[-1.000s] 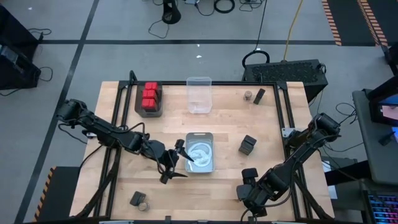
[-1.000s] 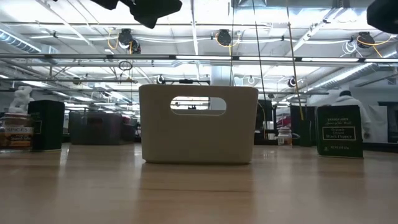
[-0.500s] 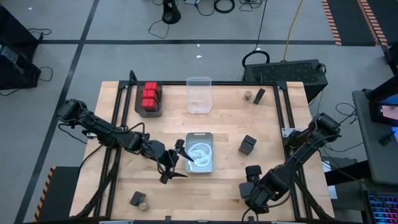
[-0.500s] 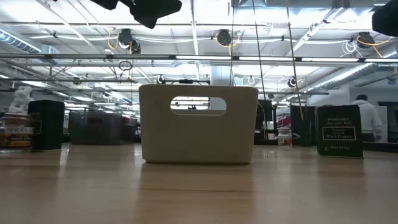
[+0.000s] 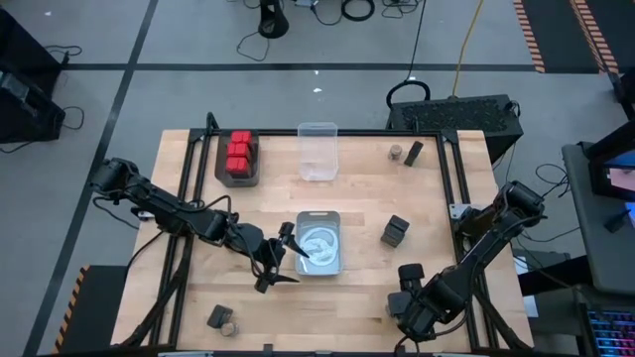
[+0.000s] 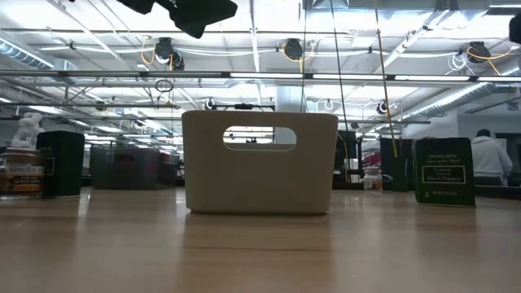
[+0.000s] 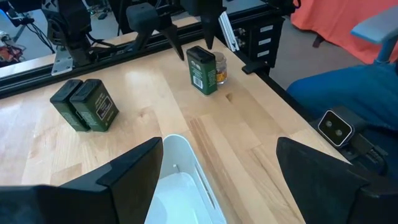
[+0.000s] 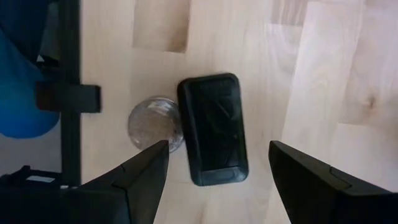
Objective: Sort spices by type
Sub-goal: Put the black seasoning can into the transparent bin
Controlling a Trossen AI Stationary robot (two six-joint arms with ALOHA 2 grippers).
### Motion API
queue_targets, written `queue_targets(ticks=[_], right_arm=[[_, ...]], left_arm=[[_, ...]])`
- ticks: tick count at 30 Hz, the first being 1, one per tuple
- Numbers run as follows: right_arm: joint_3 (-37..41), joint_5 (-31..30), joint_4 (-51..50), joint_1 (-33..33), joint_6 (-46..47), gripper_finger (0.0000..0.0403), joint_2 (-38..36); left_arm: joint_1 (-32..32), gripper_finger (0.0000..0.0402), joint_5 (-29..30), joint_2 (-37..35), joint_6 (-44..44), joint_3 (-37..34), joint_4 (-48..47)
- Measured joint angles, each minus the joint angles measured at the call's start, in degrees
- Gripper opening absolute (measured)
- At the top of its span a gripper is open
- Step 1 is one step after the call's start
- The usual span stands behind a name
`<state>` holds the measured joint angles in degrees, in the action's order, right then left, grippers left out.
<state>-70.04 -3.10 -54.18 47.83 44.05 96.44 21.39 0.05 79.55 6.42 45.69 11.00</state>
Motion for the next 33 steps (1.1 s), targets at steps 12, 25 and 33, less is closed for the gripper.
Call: queue_targets(ticks=[12, 25, 33], right_arm=[[2.8, 0.1, 2.1, -0.1, 1.7, 0.0258, 0.0], [3.3, 0.1, 3.6, -0.1, 1.8, 0.0218, 0.0], [3.2, 0.4, 2.9, -0.1, 1.8, 0.0121, 0.0]], left_arm=[[0.0, 0.0320, 0.0, 0.0, 0.0, 0.0, 0.0], [0.0, 0.0320, 0.0, 0.0, 0.0, 0.0, 0.0], [0.0, 0.0320, 0.0, 0.0, 0.0, 0.0, 0.0]])
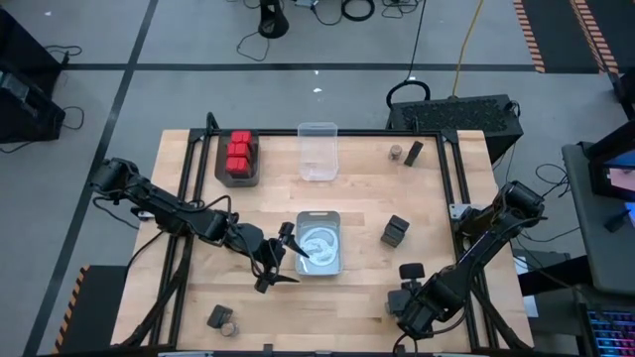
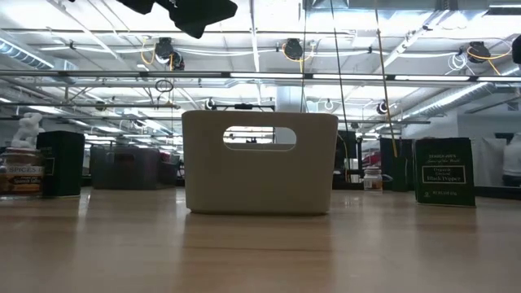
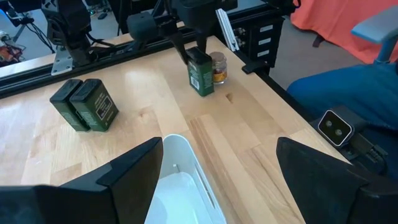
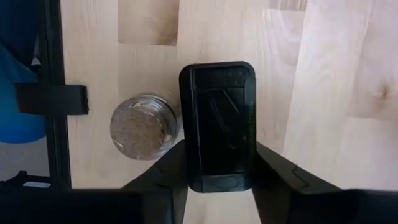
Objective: Sort spices by type
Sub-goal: Put the black seasoning can into the transparent bin
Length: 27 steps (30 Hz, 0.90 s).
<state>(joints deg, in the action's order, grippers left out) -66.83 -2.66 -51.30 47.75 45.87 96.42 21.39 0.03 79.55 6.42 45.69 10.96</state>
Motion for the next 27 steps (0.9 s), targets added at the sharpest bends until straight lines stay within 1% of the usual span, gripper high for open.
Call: queue_targets(ticks=[2, 6, 10, 14, 17, 19, 24, 27], right_arm=[[-0.6, 0.0, -1.4, 0.0, -0.1, 0.0108, 0.0], [-2.9, 0.0, -4.9, -0.3, -1.4, 0.0108, 0.0], [-5.6, -0.2, -8.2, -1.4, -1.5, 0.0124, 0.0], [-7.5, -0.7, -8.6, -3.5, -1.5, 0.0125, 0.0], [-8.5, -0.8, -8.2, -5.5, -1.5, 0.0120, 0.0], [-8.7, -0.7, -7.0, -6.9, -1.5, 0.0120, 0.0], [-9.5, -0.1, -4.6, -10.5, -1.5, 0.0121, 0.0], [-10.3, 0.0, -3.8, -12.6, -1.6, 0.0121, 0.0]], left_arm=[[0.0, 0.0320, 0.0, 0.0, 0.0, 0.0, 0.0], [0.0, 0.0320, 0.0, 0.0, 0.0, 0.0, 0.3], [0.0, 0.0320, -0.6, 0.0, 0.1, 0.0, 1.6], [0.0, 0.0320, -3.1, 0.0, 0.4, 0.0, 5.7], [0.0, 0.0320, -3.2, 0.0, 0.0, 0.0, 9.2], [0.0, 0.0320, -2.7, 0.0, -0.9, 0.0, 10.6], [0.1, 0.0320, 0.9, 0.4, -3.1, 0.0, 11.7], [0.1, 0.0320, 1.8, 2.5, -4.4, 0.1, 14.5]])
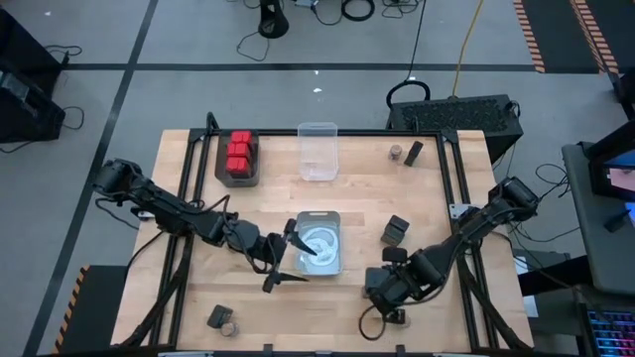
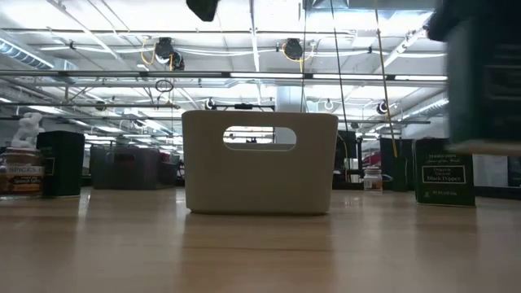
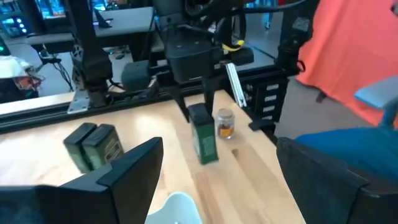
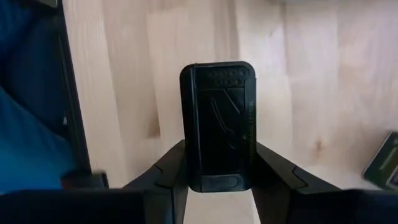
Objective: Sort spices by type
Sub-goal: Put the black seasoning can into the transparent bin
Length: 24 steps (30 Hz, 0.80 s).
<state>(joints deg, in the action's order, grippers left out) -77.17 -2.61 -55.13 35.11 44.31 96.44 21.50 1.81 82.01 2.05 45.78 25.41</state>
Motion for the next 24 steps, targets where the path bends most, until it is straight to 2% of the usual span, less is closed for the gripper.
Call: queue_targets(ticks=[6, 10, 14, 24], right_arm=[[-2.6, 0.0, 0.6, -3.0, -2.0, 0.0121, 0.0], [-3.1, 0.0, 1.3, -4.0, -3.2, 0.0121, 0.0], [-3.1, -0.1, 1.9, -4.8, -4.1, 0.0121, 0.0], [-3.1, -0.1, 4.4, -6.0, -7.5, 0.0121, 0.0]], left_arm=[[-0.1, 0.0320, 0.4, 7.8, -0.6, 4.3, 2.7], [-0.2, 0.0320, 3.4, 12.8, -0.3, 8.9, 2.7], [-0.2, 0.0320, 6.2, 16.8, -0.3, 12.6, 2.7], [-0.4, 0.0320, 7.1, 24.5, -1.8, 18.1, 2.5]])
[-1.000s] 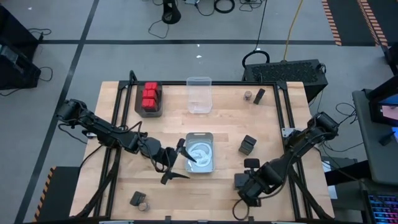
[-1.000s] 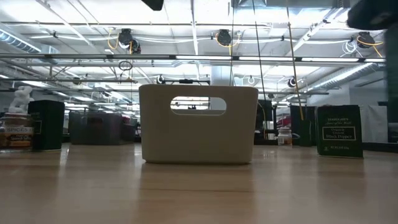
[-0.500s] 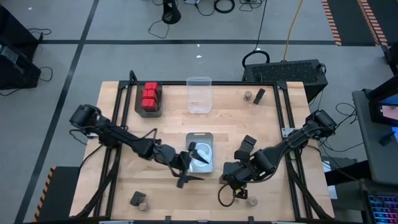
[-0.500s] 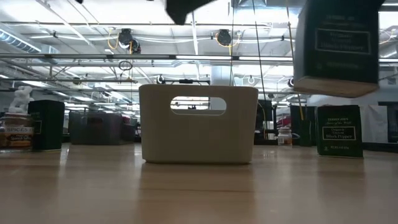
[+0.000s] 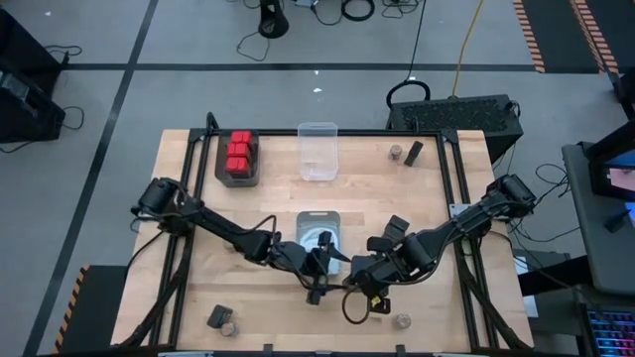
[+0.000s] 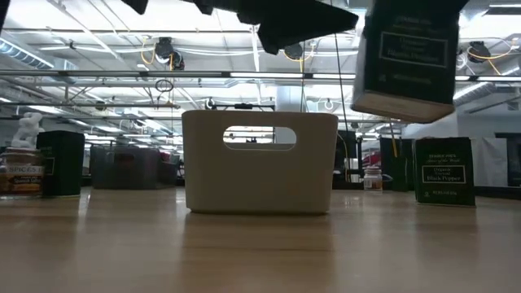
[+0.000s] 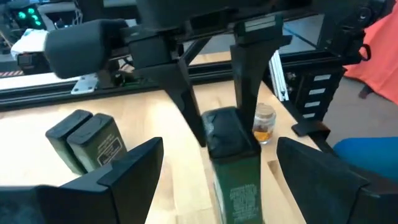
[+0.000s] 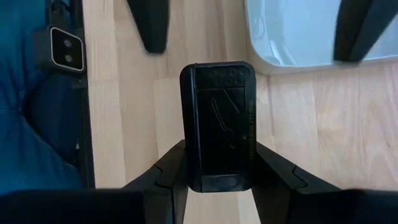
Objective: Sort spices by type
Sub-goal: Put the black seasoning can into the transparent bin
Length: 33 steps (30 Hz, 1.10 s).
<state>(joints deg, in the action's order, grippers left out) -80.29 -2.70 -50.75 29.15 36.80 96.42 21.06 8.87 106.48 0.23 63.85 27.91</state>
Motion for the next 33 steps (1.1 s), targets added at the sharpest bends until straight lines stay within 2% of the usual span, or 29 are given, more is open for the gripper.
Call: queue_targets(ticks=[18, 33], right_arm=[[0.0, -0.3, 2.8, -2.8, -4.8, 0.0121, 0.0], [0.0, -0.2, 2.8, -3.7, -5.2, 0.0121, 0.0]], left_arm=[[-0.5, 0.0320, 0.5, 0.5, -2.0, 0.7, -1.7], [-1.2, 0.0320, 0.6, 0.5, -3.0, 0.7, -3.9]])
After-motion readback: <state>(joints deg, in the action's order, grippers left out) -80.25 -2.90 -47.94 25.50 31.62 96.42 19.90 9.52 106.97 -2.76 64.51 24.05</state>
